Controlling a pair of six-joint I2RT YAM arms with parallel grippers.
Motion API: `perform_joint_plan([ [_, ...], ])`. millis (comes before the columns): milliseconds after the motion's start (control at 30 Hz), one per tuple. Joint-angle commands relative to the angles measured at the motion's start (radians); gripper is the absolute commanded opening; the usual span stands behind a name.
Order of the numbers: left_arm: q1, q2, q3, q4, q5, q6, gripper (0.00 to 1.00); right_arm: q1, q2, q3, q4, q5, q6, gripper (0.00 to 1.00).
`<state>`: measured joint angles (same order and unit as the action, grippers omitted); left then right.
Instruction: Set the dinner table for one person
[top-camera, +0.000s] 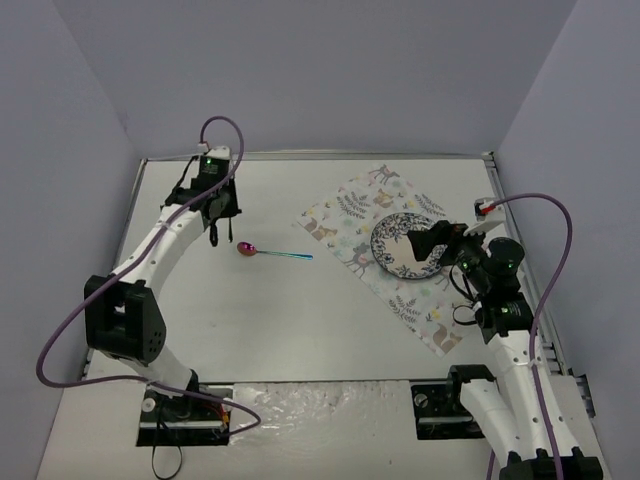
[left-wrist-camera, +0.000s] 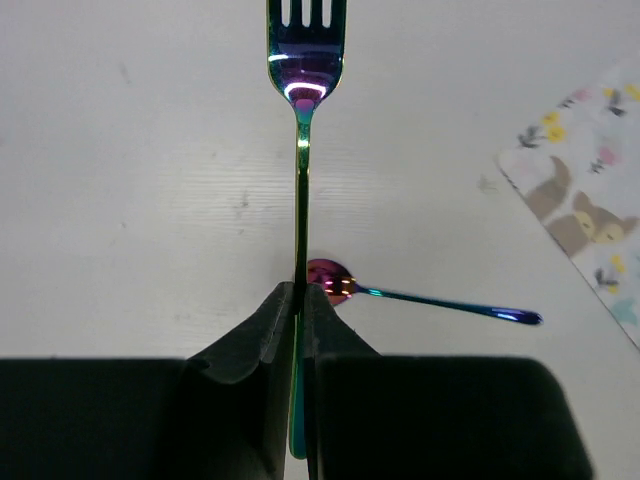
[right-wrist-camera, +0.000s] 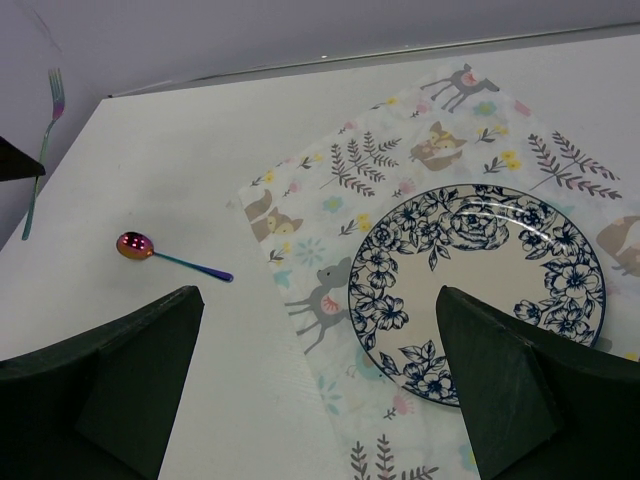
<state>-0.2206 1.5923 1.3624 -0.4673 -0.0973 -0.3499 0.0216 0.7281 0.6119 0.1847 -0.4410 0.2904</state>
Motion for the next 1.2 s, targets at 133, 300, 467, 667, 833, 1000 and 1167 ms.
perform_joint_plan([
  [133, -0.184, 0.144, 0.292, 0.040, 0.106, 0.248, 0.00, 0.011, -0.092, -0.035, 0.083, 0.050, 0.046, 1.00],
  [300, -0.277, 0.324, 0.507, 0.016, 0.216, 0.328, 0.00, 0.014, -0.076, -0.037, 0.088, 0.038, 0.053, 1.00],
  [467, -0.313, 0.477, 0.676, -0.015, 0.243, 0.367, 0.00, 0.015, -0.071, -0.037, 0.065, 0.040, 0.052, 1.00],
  [667, -0.334, 0.622, 0.828, -0.016, 0.291, 0.374, 0.00, 0.018, -0.107, -0.048, -0.009, 0.042, 0.027, 1.00],
  [833, -0.360, 0.709, 0.890, 0.014, 0.302, 0.368, 0.00, 0.020, -0.126, -0.065, -0.048, 0.045, 0.021, 1.00],
  [1000, -0.374, 0.793, 0.948, 0.015, 0.327, 0.366, 0.00, 0.022, -0.114, -0.078, -0.054, 0.044, 0.015, 1.00],
  [1167, -0.390, 0.852, 1.000, 0.005, 0.327, 0.390, 0.00, 0.023, -0.108, -0.093, -0.054, 0.046, 0.005, 1.00],
])
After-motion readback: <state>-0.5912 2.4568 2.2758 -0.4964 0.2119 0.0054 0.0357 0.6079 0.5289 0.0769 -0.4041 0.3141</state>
